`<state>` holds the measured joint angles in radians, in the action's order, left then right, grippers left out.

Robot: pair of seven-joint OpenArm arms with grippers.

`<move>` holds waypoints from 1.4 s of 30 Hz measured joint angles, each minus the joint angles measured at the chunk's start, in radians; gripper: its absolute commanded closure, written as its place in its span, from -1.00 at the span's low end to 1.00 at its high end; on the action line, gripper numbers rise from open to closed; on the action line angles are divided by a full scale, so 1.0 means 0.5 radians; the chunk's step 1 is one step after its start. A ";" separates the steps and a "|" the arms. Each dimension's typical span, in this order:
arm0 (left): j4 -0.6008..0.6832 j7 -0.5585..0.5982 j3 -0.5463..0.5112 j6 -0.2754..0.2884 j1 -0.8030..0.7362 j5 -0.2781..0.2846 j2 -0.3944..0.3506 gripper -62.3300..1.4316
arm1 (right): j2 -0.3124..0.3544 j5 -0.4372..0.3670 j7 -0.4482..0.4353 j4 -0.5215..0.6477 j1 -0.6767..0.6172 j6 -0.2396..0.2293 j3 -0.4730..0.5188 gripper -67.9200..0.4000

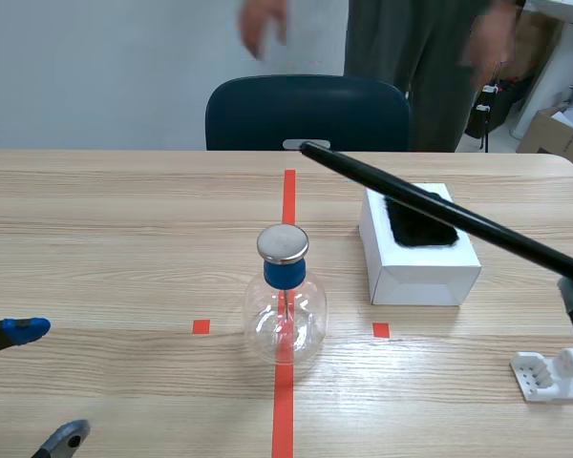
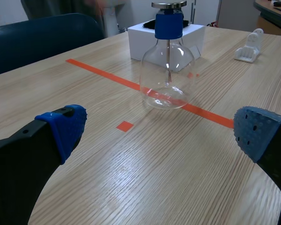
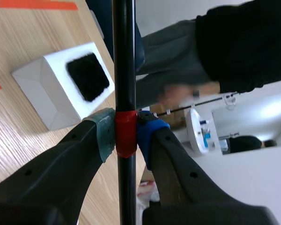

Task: Do the electroscope experiment. pick up the black charging rod

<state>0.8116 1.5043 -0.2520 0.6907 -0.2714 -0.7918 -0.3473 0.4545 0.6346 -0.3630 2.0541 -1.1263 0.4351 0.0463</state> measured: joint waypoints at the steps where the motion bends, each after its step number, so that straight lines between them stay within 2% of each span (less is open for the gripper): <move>1: -0.011 0.000 0.000 -0.007 0.000 0.001 0.008 -1.00 | 0.000 0.011 -0.014 0.000 -0.005 0.014 0.000 0.98; 3: -0.040 0.000 0.000 -0.035 0.000 0.000 0.018 -1.00 | 0.000 0.037 -0.044 0.000 -0.005 0.023 0.000 0.98; 6: -0.083 -0.001 0.000 -0.034 0.000 0.001 0.019 -1.00 | 0.000 0.126 -0.121 0.000 -0.003 0.027 0.000 0.98; 13: -0.087 -0.001 0.000 -0.034 0.001 0.001 0.018 -1.00 | 0.000 0.213 -0.283 0.000 0.037 0.027 0.000 0.98; 25: -0.087 -0.001 0.000 -0.034 0.001 0.001 0.018 -1.00 | 0.001 0.235 -0.604 0.000 0.096 0.059 0.000 0.98; 28: -0.087 0.000 0.000 -0.034 0.001 0.001 0.018 -1.00 | 0.001 0.237 -0.644 0.000 0.170 0.117 0.000 0.98; 36: -0.087 -0.001 0.000 -0.034 0.001 0.001 0.018 -1.00 | 0.001 0.420 -0.653 0.000 0.301 0.121 0.000 0.98; 42: -0.087 -0.001 0.000 -0.034 0.001 0.001 0.018 -1.00 | 0.001 0.427 -0.697 0.000 0.301 0.212 0.000 0.98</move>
<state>0.7681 1.5040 -0.2520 0.6739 -0.2710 -0.7914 -0.3382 0.4549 0.8482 -0.7116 2.0541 -0.9760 0.5411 0.0463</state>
